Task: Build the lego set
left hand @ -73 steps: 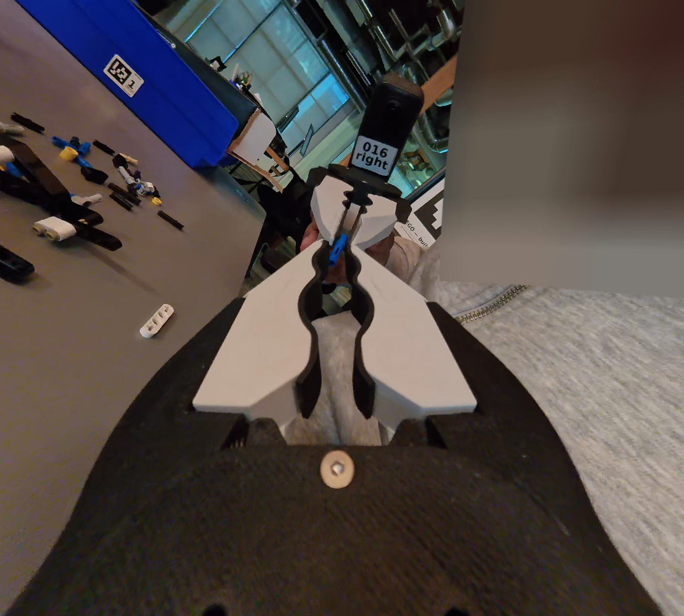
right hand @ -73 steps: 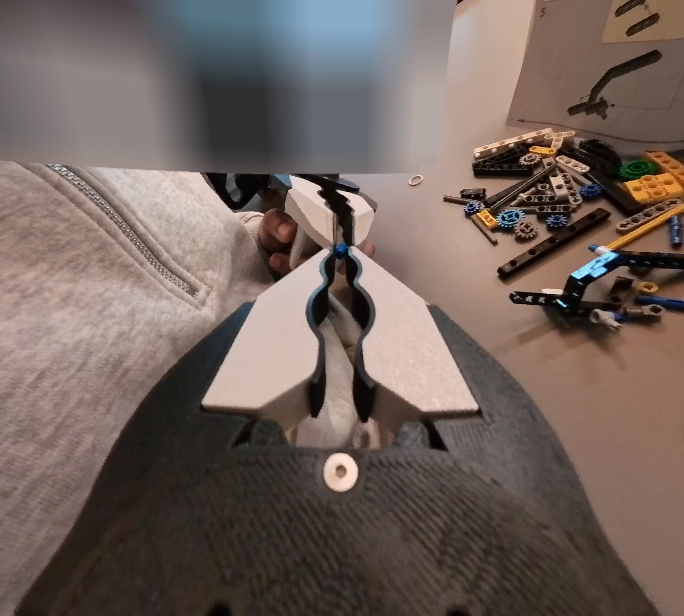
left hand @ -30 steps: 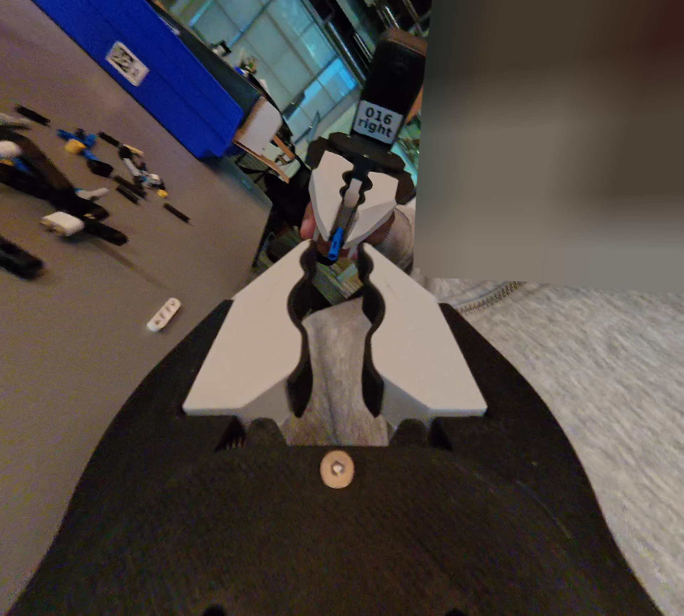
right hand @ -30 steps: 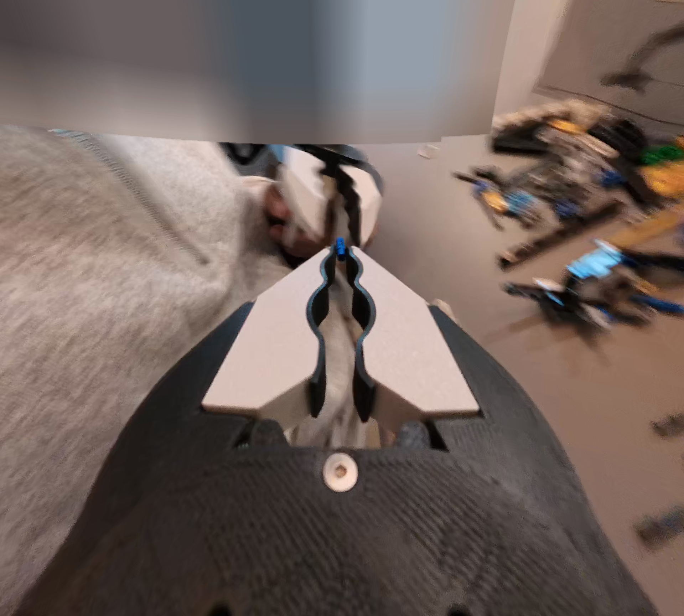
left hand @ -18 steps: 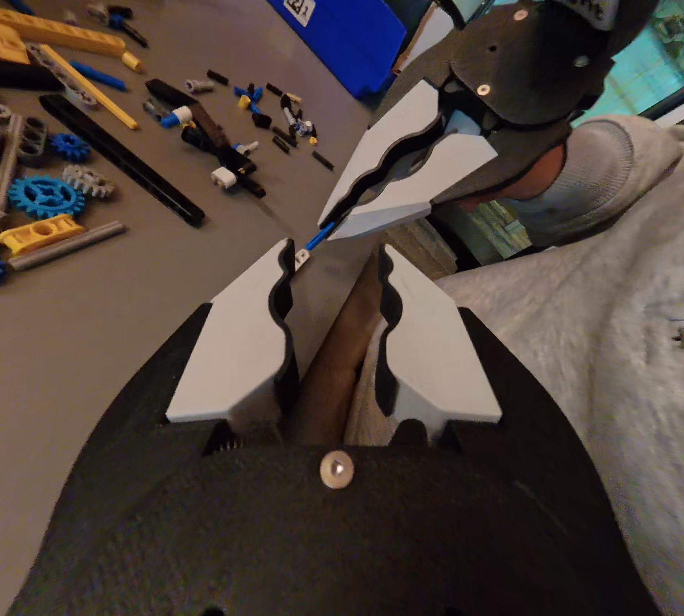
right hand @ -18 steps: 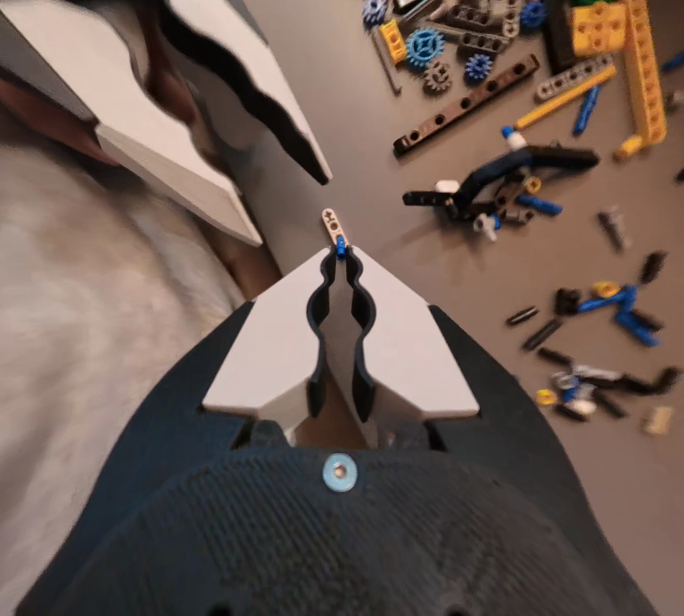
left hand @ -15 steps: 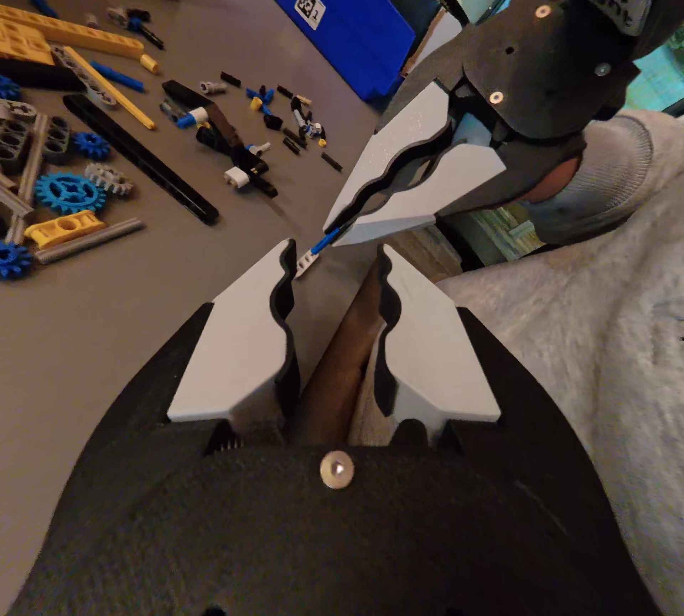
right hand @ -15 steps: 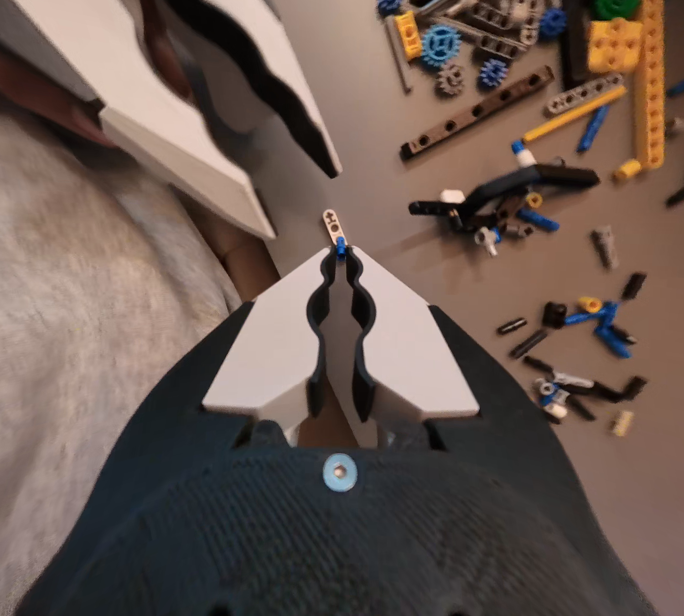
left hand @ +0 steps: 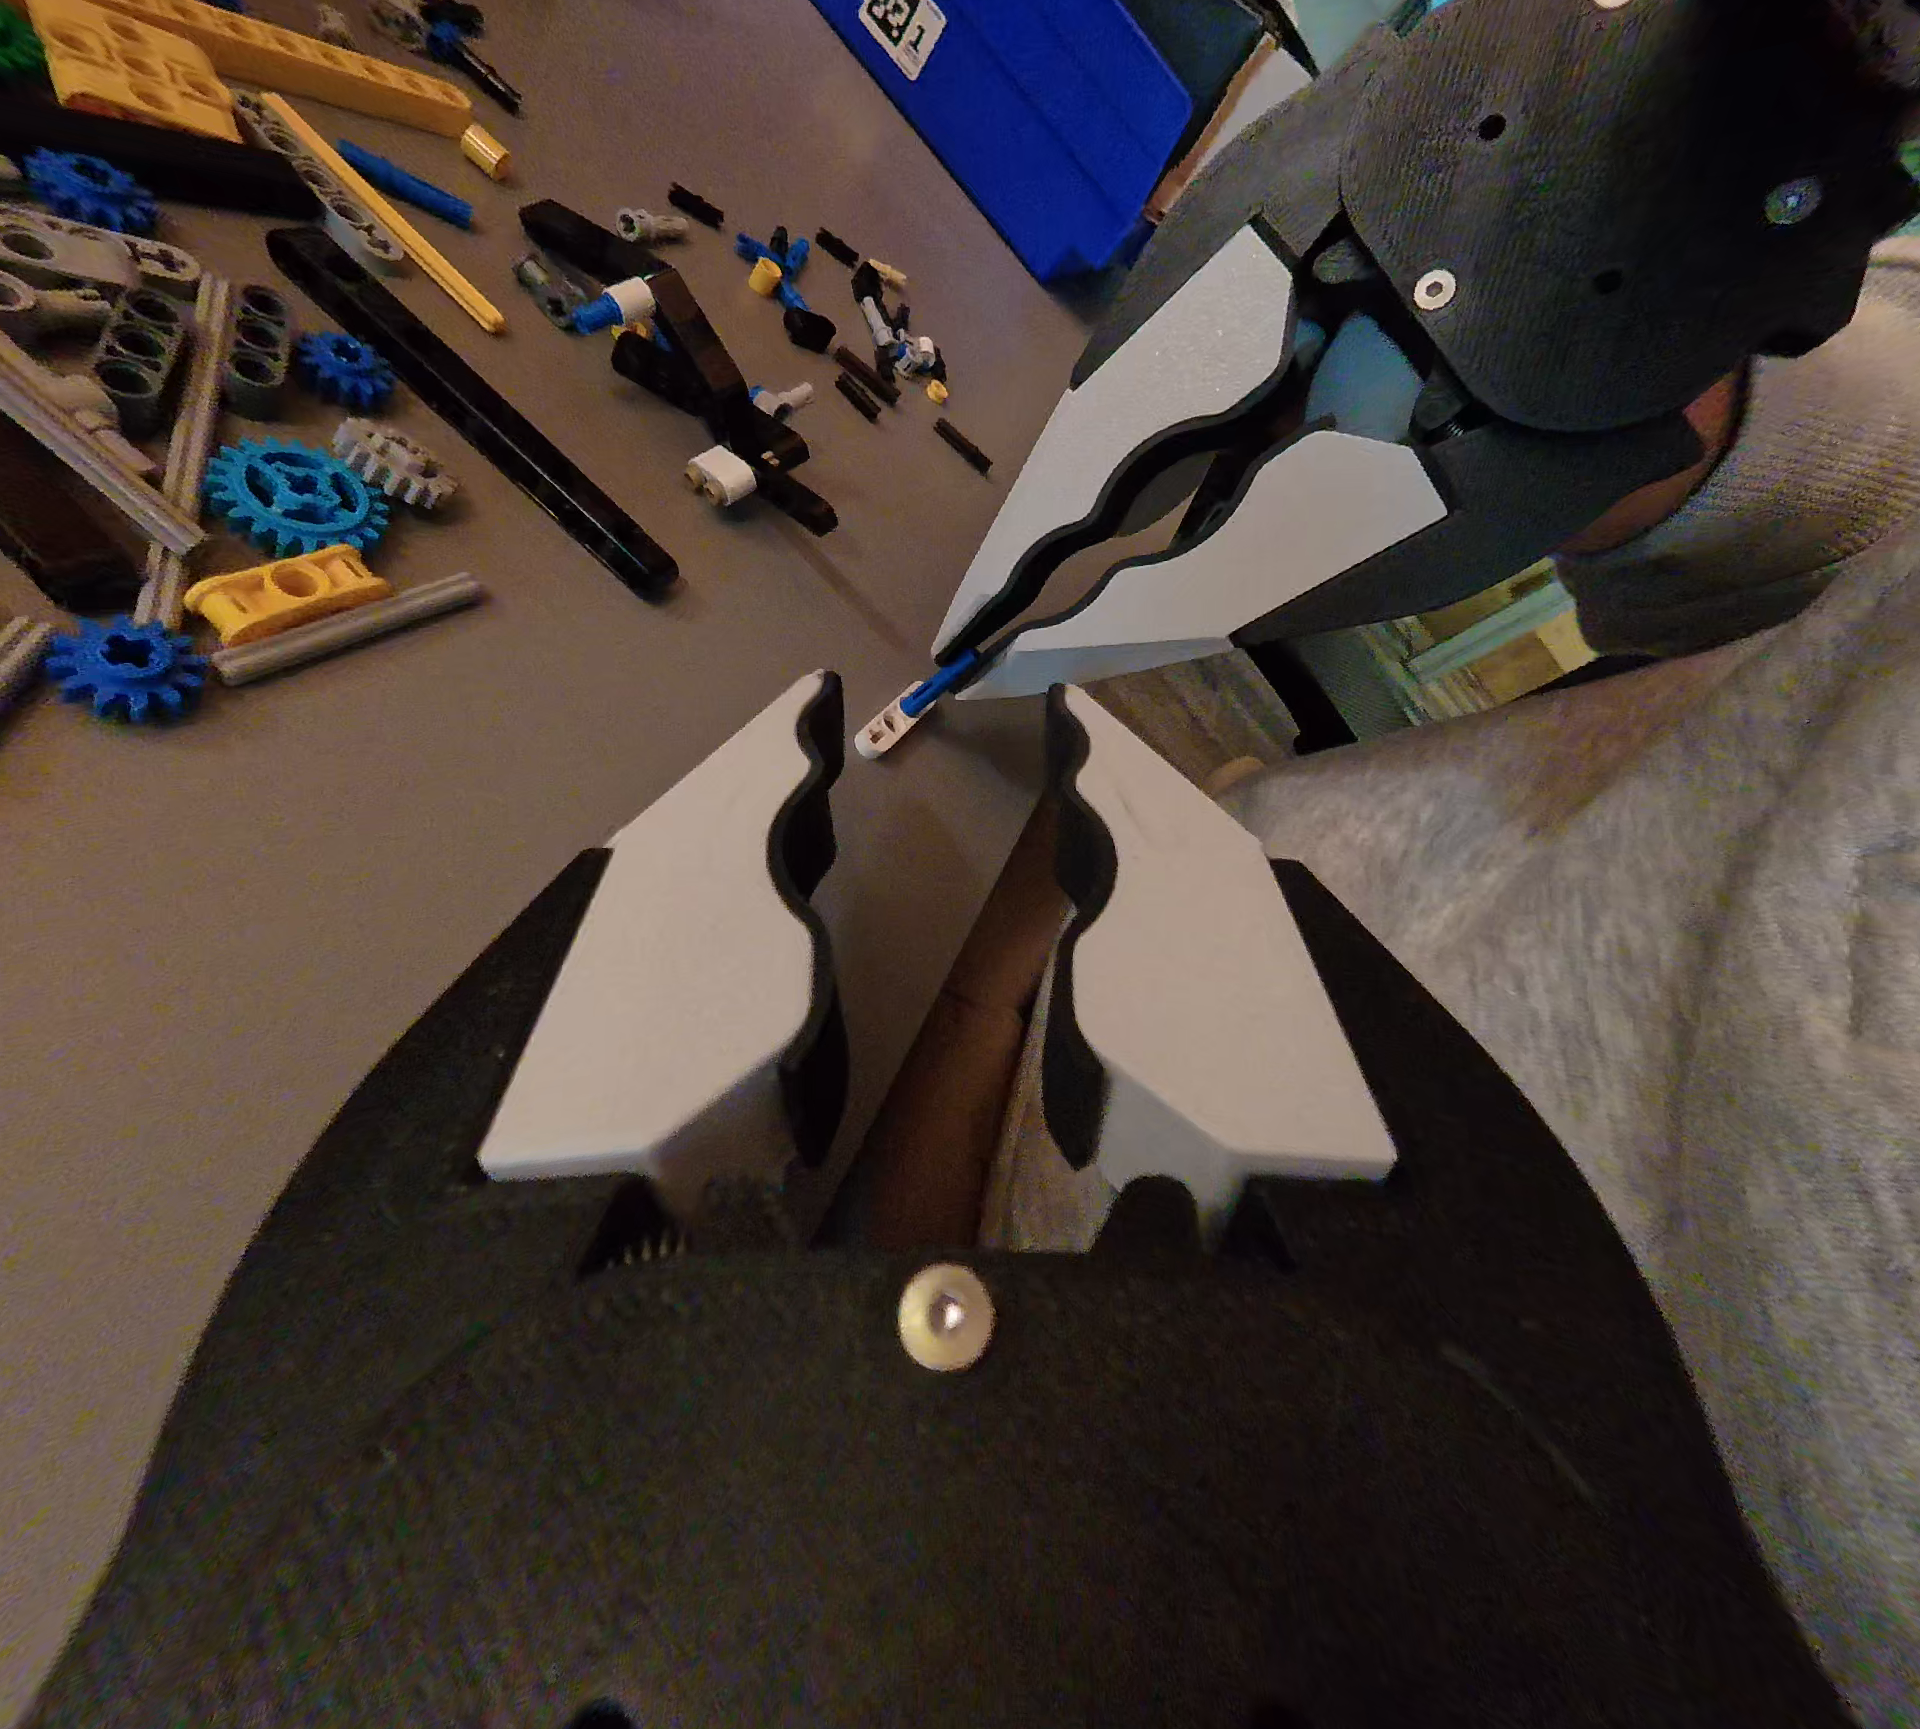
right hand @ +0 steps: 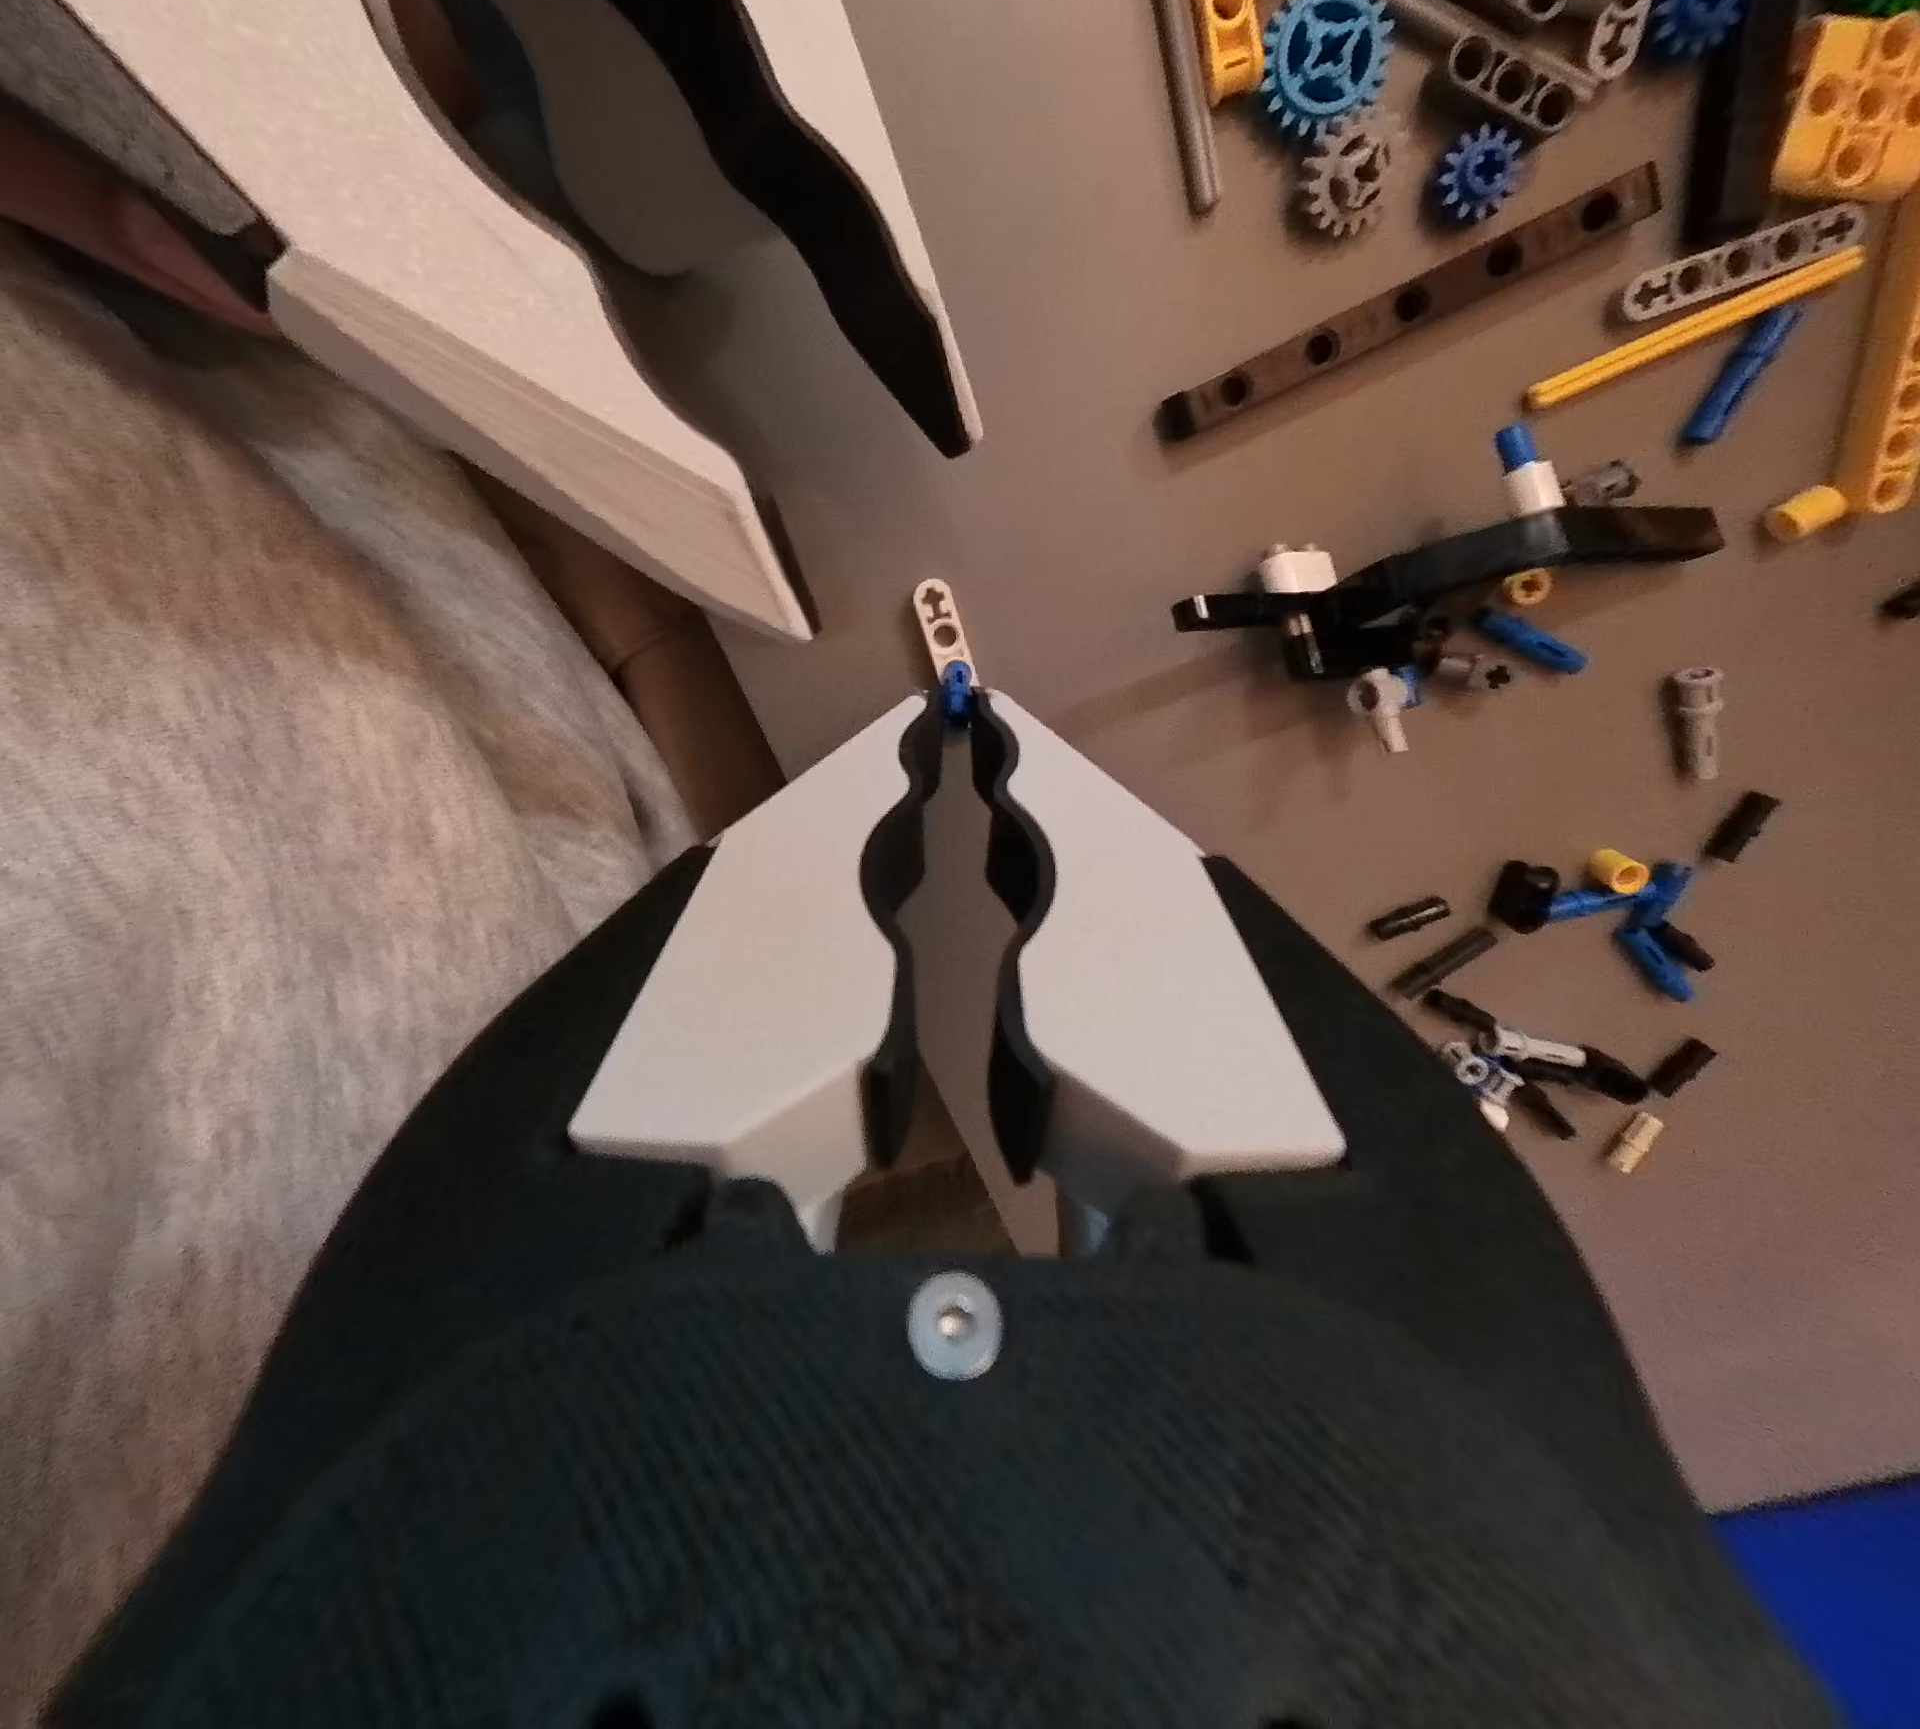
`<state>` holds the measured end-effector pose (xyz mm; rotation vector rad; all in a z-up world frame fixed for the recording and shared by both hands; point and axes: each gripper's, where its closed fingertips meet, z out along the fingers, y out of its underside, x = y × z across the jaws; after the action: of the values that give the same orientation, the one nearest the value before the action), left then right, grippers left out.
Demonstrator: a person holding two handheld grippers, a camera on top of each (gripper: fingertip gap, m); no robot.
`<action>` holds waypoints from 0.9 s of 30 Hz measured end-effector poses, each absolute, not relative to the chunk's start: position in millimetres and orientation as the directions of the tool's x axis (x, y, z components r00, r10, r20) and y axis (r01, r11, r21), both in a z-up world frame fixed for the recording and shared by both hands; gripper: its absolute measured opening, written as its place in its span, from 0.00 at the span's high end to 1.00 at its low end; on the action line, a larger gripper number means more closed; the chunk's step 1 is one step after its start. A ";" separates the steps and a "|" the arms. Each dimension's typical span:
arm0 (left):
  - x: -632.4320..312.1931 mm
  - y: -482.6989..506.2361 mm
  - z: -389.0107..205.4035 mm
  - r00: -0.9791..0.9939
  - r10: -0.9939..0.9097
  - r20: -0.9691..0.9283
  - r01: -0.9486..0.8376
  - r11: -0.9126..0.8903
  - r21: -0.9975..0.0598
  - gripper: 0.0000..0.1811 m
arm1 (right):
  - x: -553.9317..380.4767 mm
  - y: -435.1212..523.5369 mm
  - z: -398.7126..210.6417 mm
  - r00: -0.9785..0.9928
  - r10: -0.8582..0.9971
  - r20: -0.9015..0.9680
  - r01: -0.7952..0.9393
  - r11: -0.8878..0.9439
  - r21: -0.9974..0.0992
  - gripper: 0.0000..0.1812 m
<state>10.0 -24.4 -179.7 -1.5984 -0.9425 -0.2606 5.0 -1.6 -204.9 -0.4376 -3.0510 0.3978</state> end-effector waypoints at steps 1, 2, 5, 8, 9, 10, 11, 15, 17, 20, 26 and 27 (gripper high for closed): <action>10.4 -24.3 -180.0 0.647 0.423 0.634 0.691 0.027 -0.723 0.79 | 5.3 -1.2 -205.3 -0.960 0.281 -0.006 0.274 0.930 -0.245 0.98; 10.7 -24.2 -180.3 0.648 0.423 0.634 0.691 0.025 -0.723 0.79 | 5.7 -0.5 -205.7 -0.959 0.282 -0.008 0.276 0.932 -0.234 0.98; 11.3 -24.1 -181.1 0.649 0.422 0.633 0.692 0.019 -0.722 0.79 | 7.7 2.9 -208.4 -0.961 0.278 -0.005 0.273 0.940 -0.202 0.98; 11.8 -24.6 -181.3 0.651 0.422 0.631 0.690 0.016 -0.723 0.80 | 9.9 2.8 -210.6 -0.961 0.278 -0.007 0.274 0.942 -0.194 0.98; 12.0 -24.7 -181.5 0.652 0.421 0.631 0.691 0.015 -0.723 0.80 | 10.2 2.2 -210.5 -0.958 0.285 -0.013 0.282 0.941 -0.189 0.98; 12.0 -24.8 -181.8 0.652 0.421 0.631 0.691 0.014 -0.723 0.81 | 10.5 2.0 -210.2 -0.957 0.291 -0.017 0.289 0.940 -0.183 0.98; 12.2 -24.8 -181.8 0.654 0.419 0.630 0.690 0.012 -0.724 0.81 | 11.0 1.8 -209.8 -0.955 0.295 -0.022 0.294 0.939 -0.179 0.98; 15.6 -21.9 -183.8 0.670 0.409 0.620 0.685 -0.017 -0.729 0.88 | 14.9 -2.7 -205.5 -0.949 0.309 -0.055 0.314 0.930 -0.190 0.98; 17.1 -20.1 -185.1 0.679 0.411 0.608 0.678 -0.035 -0.734 0.88 | 14.2 -8.6 -199.3 -0.941 0.329 -0.081 0.339 0.912 -0.230 0.98; 19.3 -18.3 -183.9 0.694 0.404 0.596 0.665 -0.045 -0.745 0.88 | 12.9 -18.4 -188.4 -0.912 0.377 -0.160 0.409 0.856 -0.315 0.98; 23.6 -15.3 -178.4 0.723 0.389 0.571 0.635 -0.048 -0.771 0.89 | 11.3 -23.2 -175.4 -0.846 0.450 -0.287 0.533 0.736 -0.418 0.99; 25.3 -14.1 -178.8 0.729 0.386 0.565 0.631 -0.057 -0.774 0.89 | 12.2 -22.6 -175.3 -0.840 0.454 -0.297 0.542 0.728 -0.420 0.99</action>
<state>25.3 -14.1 -178.8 -1.6761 -0.8224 -0.2420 12.2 -22.6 -175.3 -0.8964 -3.0807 0.8393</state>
